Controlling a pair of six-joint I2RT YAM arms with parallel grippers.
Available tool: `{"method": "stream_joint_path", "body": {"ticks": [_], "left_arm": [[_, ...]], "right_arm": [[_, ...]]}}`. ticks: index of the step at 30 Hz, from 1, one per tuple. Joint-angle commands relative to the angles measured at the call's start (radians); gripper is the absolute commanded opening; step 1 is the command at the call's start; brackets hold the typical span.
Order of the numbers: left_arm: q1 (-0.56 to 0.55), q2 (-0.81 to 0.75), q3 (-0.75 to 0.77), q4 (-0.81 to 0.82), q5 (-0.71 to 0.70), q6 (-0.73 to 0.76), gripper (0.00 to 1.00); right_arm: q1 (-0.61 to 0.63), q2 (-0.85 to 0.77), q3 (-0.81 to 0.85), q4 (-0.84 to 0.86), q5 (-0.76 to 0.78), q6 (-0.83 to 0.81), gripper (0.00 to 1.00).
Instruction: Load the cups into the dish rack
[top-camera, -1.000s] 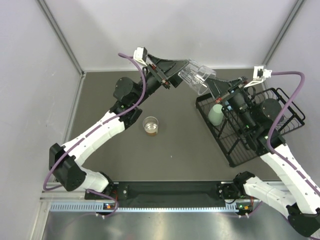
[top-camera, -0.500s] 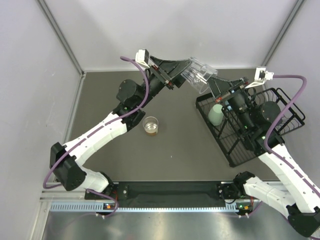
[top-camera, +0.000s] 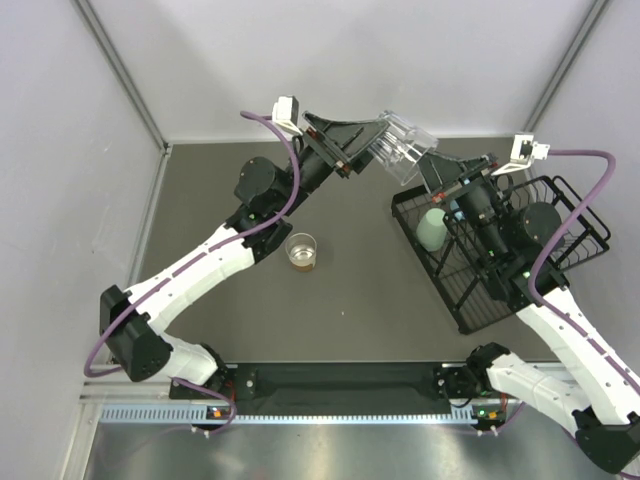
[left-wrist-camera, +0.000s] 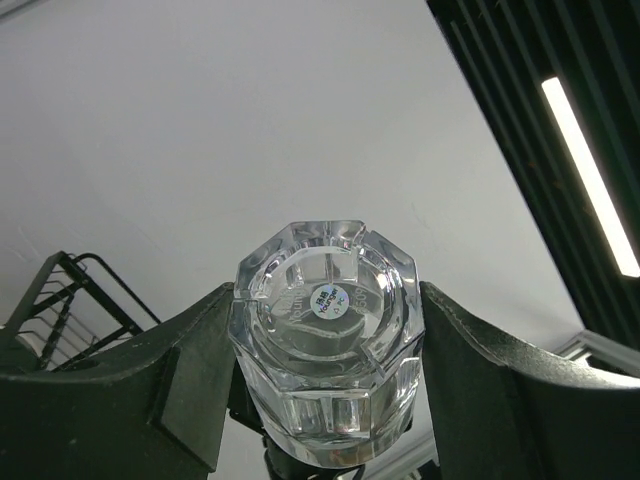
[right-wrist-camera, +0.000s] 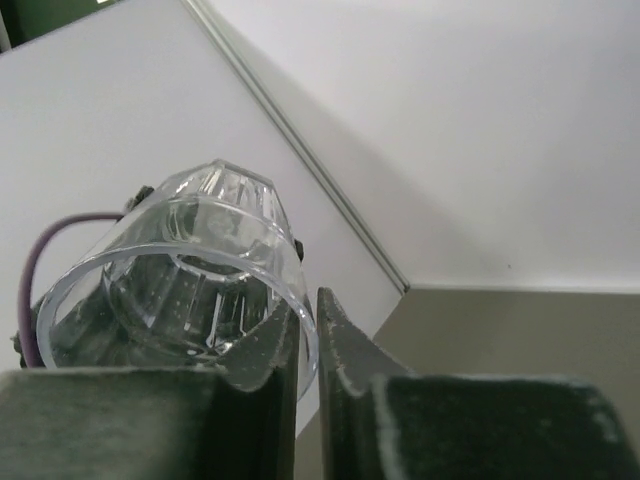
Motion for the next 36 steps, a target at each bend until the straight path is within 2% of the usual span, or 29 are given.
{"method": "stream_joint_path", "body": {"ticks": [1,3,4,5,7,10,14,15,21,26,33,36], "left_arm": [[-0.01,-0.033,0.061,-0.021,0.026,0.104,0.0],[0.001,-0.045,0.081,-0.079,0.035,0.148,0.0],[0.011,-0.053,0.089,-0.137,0.038,0.167,0.0],[0.017,-0.059,0.102,-0.175,0.04,0.185,0.0],[0.04,-0.067,0.121,-0.302,0.032,0.254,0.0],[0.059,-0.062,0.179,-0.454,-0.004,0.407,0.0],[0.059,-0.016,0.286,-0.68,-0.083,0.627,0.0],[0.059,-0.005,0.294,-0.688,-0.102,0.691,0.0],[0.059,0.099,0.267,-0.618,-0.179,0.877,0.0],[0.042,0.232,0.257,-0.524,-0.202,0.986,0.0],[-0.009,0.418,0.319,-0.423,-0.201,1.168,0.0],[-0.021,0.52,0.365,-0.384,-0.204,1.173,0.0]], "right_arm": [[-0.012,-0.003,0.021,-0.072,-0.012,-0.045,0.16],[-0.012,-0.006,0.058,-0.186,-0.007,-0.084,0.34],[-0.012,-0.008,0.07,-0.233,0.003,-0.097,0.48],[-0.01,-0.009,0.104,-0.317,0.014,-0.111,0.54],[-0.015,-0.003,0.147,-0.447,0.043,-0.157,0.65],[-0.013,0.0,0.239,-0.635,0.086,-0.212,0.71],[-0.014,0.004,0.398,-0.903,0.16,-0.276,0.73],[-0.014,0.001,0.424,-0.943,0.201,-0.287,0.74],[-0.015,-0.022,0.619,-1.218,0.351,-0.318,0.78],[-0.014,0.018,0.794,-1.452,0.382,-0.295,0.79],[-0.013,0.024,0.917,-1.635,0.359,-0.229,0.78],[-0.012,-0.006,0.931,-1.678,0.362,-0.206,0.78]]}}
